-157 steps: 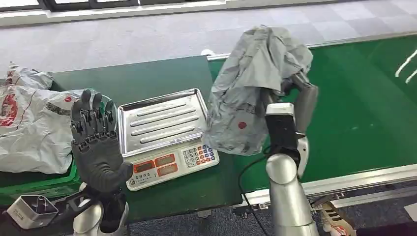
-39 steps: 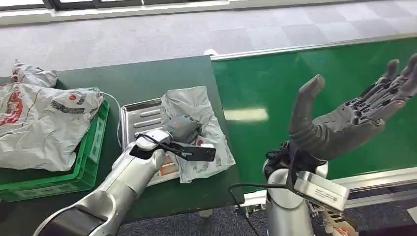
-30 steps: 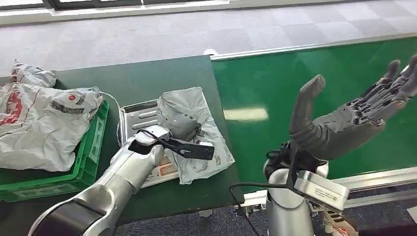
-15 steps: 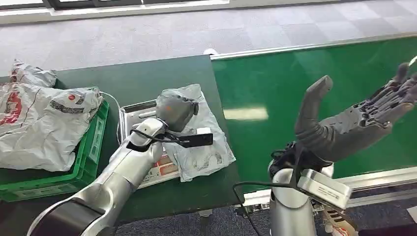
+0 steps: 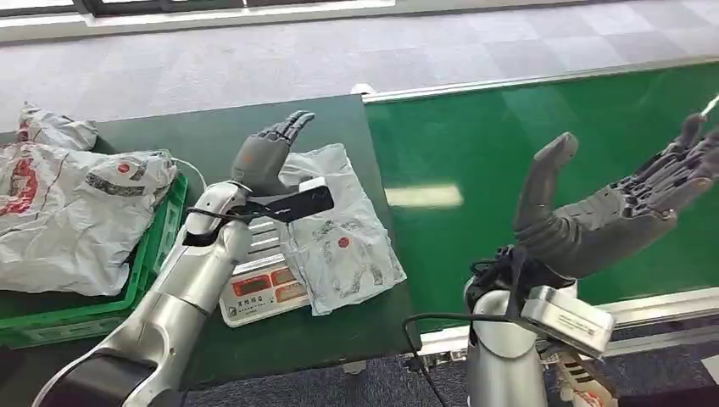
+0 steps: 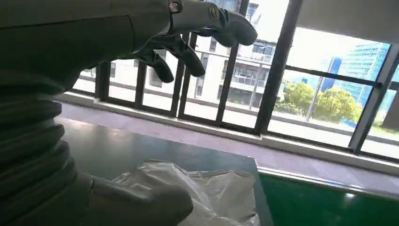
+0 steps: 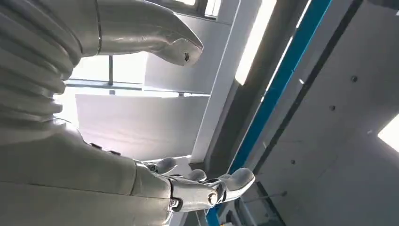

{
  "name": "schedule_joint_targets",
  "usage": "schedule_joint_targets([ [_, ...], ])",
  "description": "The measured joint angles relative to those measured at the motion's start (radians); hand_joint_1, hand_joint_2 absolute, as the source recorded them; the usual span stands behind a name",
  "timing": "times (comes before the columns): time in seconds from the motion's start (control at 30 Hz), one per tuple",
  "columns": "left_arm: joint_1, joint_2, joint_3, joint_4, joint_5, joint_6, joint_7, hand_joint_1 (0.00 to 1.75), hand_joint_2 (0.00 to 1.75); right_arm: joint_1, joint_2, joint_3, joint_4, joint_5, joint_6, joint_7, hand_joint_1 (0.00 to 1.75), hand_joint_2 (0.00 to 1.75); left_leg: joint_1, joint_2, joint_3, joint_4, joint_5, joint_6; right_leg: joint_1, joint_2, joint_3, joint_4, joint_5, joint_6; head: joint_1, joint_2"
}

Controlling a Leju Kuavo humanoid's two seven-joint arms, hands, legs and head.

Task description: Moved the parcel from conveyor to table for the left to box.

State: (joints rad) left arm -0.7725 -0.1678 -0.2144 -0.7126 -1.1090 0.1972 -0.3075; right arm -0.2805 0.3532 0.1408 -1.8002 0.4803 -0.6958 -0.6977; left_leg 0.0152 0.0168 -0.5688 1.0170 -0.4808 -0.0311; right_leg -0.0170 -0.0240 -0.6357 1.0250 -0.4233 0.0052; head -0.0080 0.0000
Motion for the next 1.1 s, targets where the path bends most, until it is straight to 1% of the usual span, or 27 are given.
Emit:
schedule_joint_targets([
  [0.1,-0.018,0.007,0.0,0.018,-0.021,-0.04,0.006,0.0,1.75,-0.001,0.0,0.001,0.007,-0.002,0.0,0.0,0.0,1.75,0.0,0.0,0.0,0.0,0.0,0.0,0.0,0.0,0.0,0.0,0.0,0.0,0.0,0.0],
  [0.17,-0.049,0.012,-0.011,0.058,-0.055,-0.133,0.024,0.0,1.75,-0.002,0.0,0.003,0.017,-0.003,0.0,0.0,0.0,1.75,0.0,0.0,0.0,0.0,0.0,0.0,0.0,0.0,0.0,0.0,0.0,0.0,0.0,0.0],
  [0.23,-0.083,0.018,-0.029,0.117,-0.089,-0.263,0.027,0.0,1.75,-0.004,0.0,0.01,0.029,-0.008,0.0,0.0,0.0,1.75,0.0,0.0,0.0,0.0,0.0,0.0,0.0,0.0,0.0,0.0,0.0,0.0,0.0,0.0],
  [0.3,-0.098,0.022,-0.044,0.162,-0.103,-0.331,0.026,0.0,1.75,-0.005,0.0,0.013,0.037,-0.01,0.0,0.0,0.0,1.75,0.0,0.001,0.0,0.0,0.0,0.0,0.0,0.001,0.0,0.0,0.0,0.0,0.0,0.0],
  [0.47,-0.123,0.023,-0.068,0.251,-0.109,-0.362,0.01,0.0,1.75,-0.009,0.0,0.025,0.052,0.002,0.0,0.0,0.0,1.75,0.0,0.0,0.0,0.0,0.0,0.0,0.0,0.0,0.0,0.0,0.0,0.0,0.0,0.0],
  [0.7,-0.14,0.021,-0.092,0.307,-0.11,-0.382,0.004,0.0,1.75,-0.01,0.0,0.026,0.06,0.012,0.0,0.0,0.0,1.75,0.0,0.0,0.0,0.0,0.0,0.0,0.0,0.0,0.0,0.0,0.0,0.0,0.0,0.0],
  [0.73,-0.142,0.019,-0.093,0.312,-0.112,-0.383,0.003,1.52,1.75,-0.01,0.0,0.025,0.06,0.012,0.0,0.0,0.0,1.75,0.0,0.0,0.0,0.0,0.0,0.0,0.0,0.0,0.0,0.0,0.0,0.0,0.0,0.0],
  [0.77,-0.144,0.018,-0.095,0.315,-0.112,-0.384,0.002,1.75,1.75,-0.01,0.0,0.026,0.06,0.012,0.0,0.0,0.0,1.75,0.0,0.0,0.0,0.0,0.0,0.0,0.0,0.0,0.0,0.0,0.0,0.0,0.0,0.0],
  [1.1,-0.159,0.012,-0.116,0.345,-0.113,-0.4,-0.004,1.75,1.75,-0.009,0.0,0.025,0.06,0.016,0.0,0.0,0.0,1.75,0.0,0.0,0.0,0.0,0.0,0.0,0.0,0.001,0.0,0.0,0.0,0.0,0.0,0.0],
])
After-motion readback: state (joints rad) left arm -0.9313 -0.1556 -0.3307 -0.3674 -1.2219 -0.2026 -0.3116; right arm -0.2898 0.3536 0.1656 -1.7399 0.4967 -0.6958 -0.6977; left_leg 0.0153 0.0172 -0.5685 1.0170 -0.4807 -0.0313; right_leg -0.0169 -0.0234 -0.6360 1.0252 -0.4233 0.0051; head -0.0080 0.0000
